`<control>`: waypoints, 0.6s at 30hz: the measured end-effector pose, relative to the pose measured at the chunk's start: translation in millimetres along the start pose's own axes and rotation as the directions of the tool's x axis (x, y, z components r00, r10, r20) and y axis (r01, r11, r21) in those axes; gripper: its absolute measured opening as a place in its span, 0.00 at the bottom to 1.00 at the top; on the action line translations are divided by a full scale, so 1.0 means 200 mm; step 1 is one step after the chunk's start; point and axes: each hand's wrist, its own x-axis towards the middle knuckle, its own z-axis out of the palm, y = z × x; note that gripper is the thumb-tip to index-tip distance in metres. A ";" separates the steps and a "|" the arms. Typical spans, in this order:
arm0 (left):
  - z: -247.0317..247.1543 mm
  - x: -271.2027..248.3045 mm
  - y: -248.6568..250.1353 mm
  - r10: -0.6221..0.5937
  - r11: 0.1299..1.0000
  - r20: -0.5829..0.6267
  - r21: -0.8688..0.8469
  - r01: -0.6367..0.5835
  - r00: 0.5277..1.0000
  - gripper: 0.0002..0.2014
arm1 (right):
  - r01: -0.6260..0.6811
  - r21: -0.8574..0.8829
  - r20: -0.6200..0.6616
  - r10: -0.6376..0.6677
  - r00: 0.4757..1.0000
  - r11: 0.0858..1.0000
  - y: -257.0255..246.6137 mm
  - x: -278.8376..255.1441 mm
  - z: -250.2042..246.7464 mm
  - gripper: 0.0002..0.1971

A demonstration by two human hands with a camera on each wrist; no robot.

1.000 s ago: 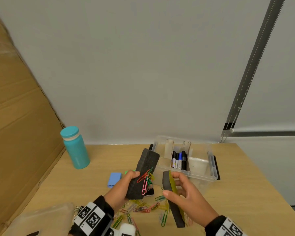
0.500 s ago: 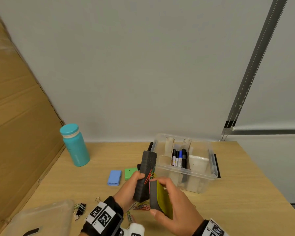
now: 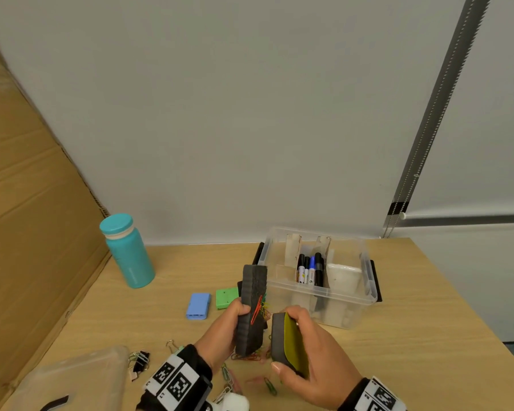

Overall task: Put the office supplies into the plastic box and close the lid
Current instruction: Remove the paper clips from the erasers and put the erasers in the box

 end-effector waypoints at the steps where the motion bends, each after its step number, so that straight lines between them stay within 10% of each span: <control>1: 0.00 0.00 -0.01 -0.007 1.000 -0.009 0.003 0.007 1.000 0.13 | 0.034 0.008 -0.008 -0.034 0.999 0.999 -0.02 0.00 0.00 0.33; 18: 0.03 -0.03 0.03 -0.020 0.996 -0.022 -0.088 0.018 1.000 0.22 | 0.216 -0.114 0.076 -0.208 0.975 0.970 -0.04 0.04 0.04 0.36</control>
